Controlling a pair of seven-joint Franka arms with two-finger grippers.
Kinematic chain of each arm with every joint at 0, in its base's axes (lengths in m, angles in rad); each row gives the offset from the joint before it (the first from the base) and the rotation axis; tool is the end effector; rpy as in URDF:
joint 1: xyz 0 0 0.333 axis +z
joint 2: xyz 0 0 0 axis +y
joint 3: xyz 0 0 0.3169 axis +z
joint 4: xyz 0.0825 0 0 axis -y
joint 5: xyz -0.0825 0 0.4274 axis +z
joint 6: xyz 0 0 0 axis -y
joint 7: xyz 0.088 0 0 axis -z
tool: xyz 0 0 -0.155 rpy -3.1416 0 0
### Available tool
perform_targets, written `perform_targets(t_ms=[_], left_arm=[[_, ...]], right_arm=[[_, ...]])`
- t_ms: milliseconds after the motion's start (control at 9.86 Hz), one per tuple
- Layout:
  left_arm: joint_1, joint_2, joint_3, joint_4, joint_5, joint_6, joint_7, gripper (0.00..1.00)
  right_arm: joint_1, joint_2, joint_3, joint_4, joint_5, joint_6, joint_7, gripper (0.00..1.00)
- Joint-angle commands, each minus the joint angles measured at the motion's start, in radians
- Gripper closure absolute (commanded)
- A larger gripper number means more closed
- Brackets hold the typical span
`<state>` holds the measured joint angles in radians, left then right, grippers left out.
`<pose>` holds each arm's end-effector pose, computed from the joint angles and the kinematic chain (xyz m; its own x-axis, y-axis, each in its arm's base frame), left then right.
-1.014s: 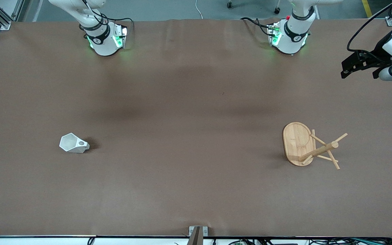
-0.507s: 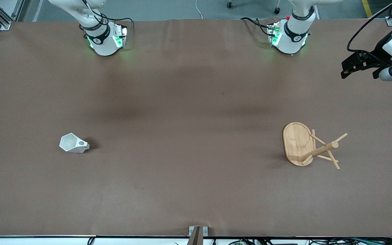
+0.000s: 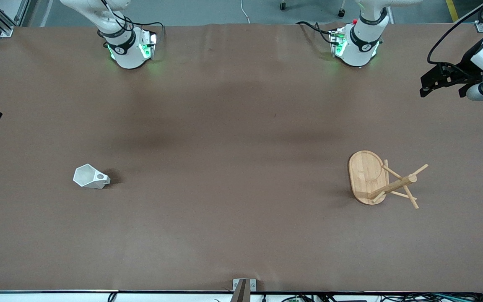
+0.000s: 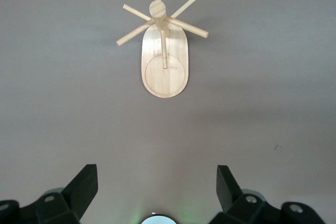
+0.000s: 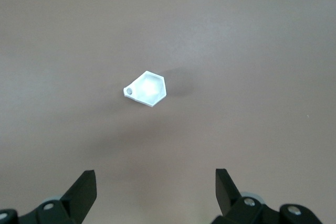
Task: Hang cup on rack
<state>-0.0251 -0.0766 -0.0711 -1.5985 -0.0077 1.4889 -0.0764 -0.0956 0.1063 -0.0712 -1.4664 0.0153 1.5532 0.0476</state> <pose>0.5609 -0.0567 0.6006 0.9992 -0.0200 -0.0333 -0.0200 -0.9998 -0.0003 0.6201 -0.1000 0.5645 0.9770 -0.2122 -0.0196 -0.2124 -0.9772 -0.0068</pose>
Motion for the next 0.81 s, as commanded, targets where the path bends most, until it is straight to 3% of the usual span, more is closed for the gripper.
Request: perform_targets(t_ms=[0,203,507,710], left_arm=[[-0.001,0.012,0.002,-0.025,-0.011,0.007,-0.006,0.0],[-0.001,0.012,0.002,-0.024,-0.012,0.007,-0.006,0.0],[-0.001,0.015,0.002,-0.024,-0.014,0.007,0.0,0.0],[-0.001,0.029,0.001,-0.024,-0.015,0.007,0.006,0.0]], right_arm=[[-0.038,0.022,0.01,-0.235,0.0,0.246,-0.026,0.0],[-0.029,0.051,0.011,-0.417,0.0,0.506,-0.032,0.0],[-0.026,0.154,0.018,-0.589,0.0,0.84,-0.098,0.0],[-0.004,0.205,0.019,-0.612,0.0,0.895,-0.098,0.0]])
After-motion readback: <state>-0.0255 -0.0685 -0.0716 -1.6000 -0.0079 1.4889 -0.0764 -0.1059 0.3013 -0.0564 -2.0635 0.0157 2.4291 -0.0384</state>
